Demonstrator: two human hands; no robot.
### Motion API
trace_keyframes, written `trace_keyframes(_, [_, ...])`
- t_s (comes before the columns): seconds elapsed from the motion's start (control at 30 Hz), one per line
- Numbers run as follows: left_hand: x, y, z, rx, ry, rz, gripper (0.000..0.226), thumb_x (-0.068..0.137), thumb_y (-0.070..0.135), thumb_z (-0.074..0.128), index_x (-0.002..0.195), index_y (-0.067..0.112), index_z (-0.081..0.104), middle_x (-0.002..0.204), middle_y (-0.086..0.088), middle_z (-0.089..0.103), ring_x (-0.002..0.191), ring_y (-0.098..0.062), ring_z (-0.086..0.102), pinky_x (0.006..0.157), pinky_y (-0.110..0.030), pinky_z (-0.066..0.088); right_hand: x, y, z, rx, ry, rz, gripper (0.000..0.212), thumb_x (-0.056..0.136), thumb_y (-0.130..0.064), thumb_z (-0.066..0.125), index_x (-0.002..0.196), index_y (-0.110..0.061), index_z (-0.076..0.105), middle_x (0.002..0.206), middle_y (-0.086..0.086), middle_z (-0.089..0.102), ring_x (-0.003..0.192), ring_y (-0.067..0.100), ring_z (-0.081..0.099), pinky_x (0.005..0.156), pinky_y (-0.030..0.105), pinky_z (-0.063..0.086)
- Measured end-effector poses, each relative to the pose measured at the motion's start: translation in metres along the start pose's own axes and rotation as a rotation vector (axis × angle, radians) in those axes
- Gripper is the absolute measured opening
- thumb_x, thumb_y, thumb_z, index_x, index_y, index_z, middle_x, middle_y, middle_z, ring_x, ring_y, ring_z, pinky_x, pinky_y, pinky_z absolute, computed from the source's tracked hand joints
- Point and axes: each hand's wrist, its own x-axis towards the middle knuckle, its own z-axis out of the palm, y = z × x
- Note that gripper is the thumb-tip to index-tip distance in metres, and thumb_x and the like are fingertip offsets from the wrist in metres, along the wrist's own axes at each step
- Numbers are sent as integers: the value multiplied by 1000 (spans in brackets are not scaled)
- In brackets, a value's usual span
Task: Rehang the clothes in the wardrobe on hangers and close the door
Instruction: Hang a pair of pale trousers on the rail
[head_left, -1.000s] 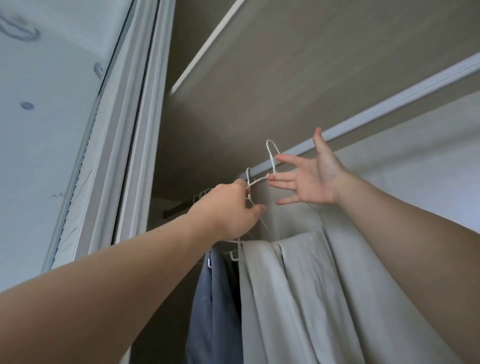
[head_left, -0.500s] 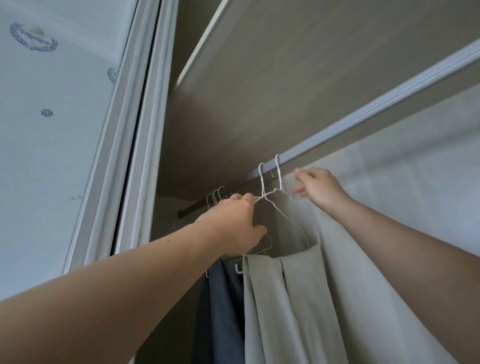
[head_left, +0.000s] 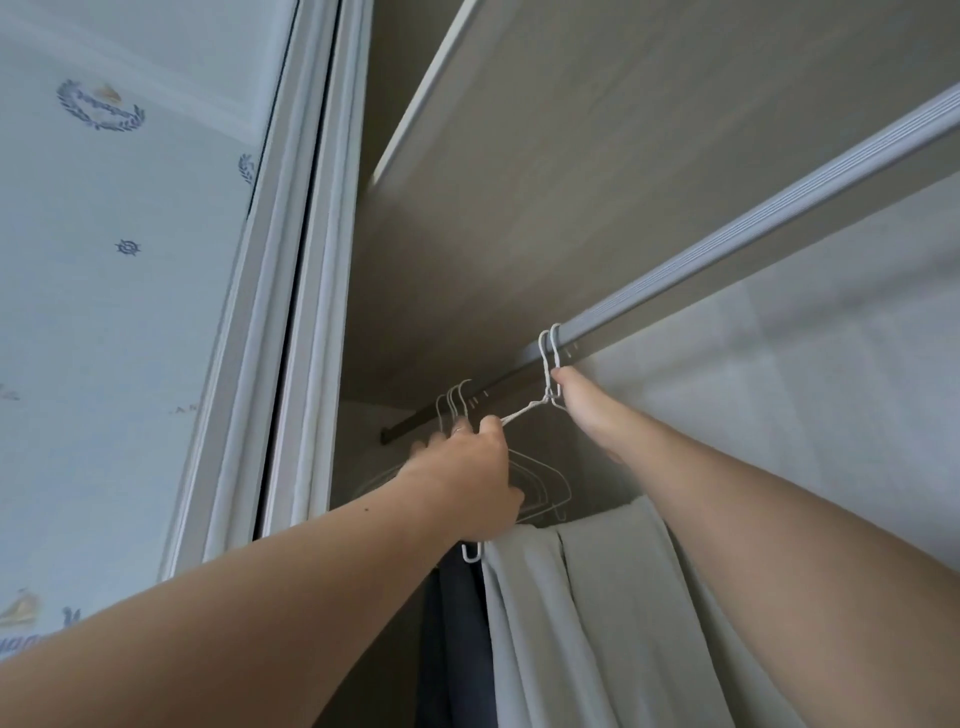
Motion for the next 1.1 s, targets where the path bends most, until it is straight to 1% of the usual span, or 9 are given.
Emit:
trace_keyframes(0.17, [0,0,-1,-61,-10,0,59,97,38,56,144,17,26,125,-11,51,107,-31,58,84,-42,53,4,2,12,3,19,40,53,104,-44,30,145,-14,44,154,14,35,141,27,33,111,39,24])
trace_keyframes(0.33, [-11,1,-6,89,17,64,72,99,36,52,155,15,13,144,-11,43,125,-34,52,86,-43,46,-1,9,9,21,31,38,48,101,-45,32,133,-17,55,145,15,45,132,28,41,100,39,29])
trace_keyframes(0.43, [-24,-3,-12,225,69,136,65,100,31,51,153,11,20,147,-13,44,134,-34,45,105,-46,37,-13,13,3,19,69,6,45,98,-47,34,118,-19,62,132,14,56,120,27,50,101,40,35])
trace_keyframes(0.5, [-37,-9,-18,308,130,190,61,101,33,48,153,10,26,153,-13,39,143,-33,34,120,-50,17,-30,13,-2,-48,113,-22,48,96,-53,34,120,-24,63,129,10,57,118,26,51,104,42,37])
trace_keyframes(0.57, [-54,-16,-25,377,216,250,57,101,37,45,152,13,34,157,-12,35,149,-32,23,122,-52,3,-53,11,-3,-116,134,-128,42,99,-49,35,124,-30,61,132,5,57,120,24,50,102,39,37])
trace_keyframes(0.67, [-89,-34,-37,340,336,306,53,99,43,40,146,19,45,158,-8,36,152,-31,16,120,-52,-6,-103,0,4,-225,174,-369,42,103,-37,36,143,-29,50,147,-3,49,135,19,43,109,34,32])
trace_keyframes(0.8, [-157,-79,-59,310,411,281,57,97,50,32,144,20,47,154,-6,42,151,-31,18,123,-55,1,-184,-25,31,-401,216,-607,46,103,-29,41,148,-21,43,153,-1,42,142,19,34,118,37,25])
trace_keyframes(0.97, [-263,-160,-75,256,364,192,63,96,54,25,145,20,45,156,-8,40,151,-34,18,122,-60,10,-292,-51,101,-701,55,-641,64,94,-56,23,155,-37,15,164,-16,8,151,8,-4,120,48,1])
trace_keyframes(1.1, [-373,-237,-82,231,282,131,65,97,54,34,148,16,43,158,-11,35,151,-37,16,121,-60,8,-382,-69,185,-725,-131,-636,68,93,-65,14,154,-41,-1,164,-17,-10,148,8,-21,119,50,-10])
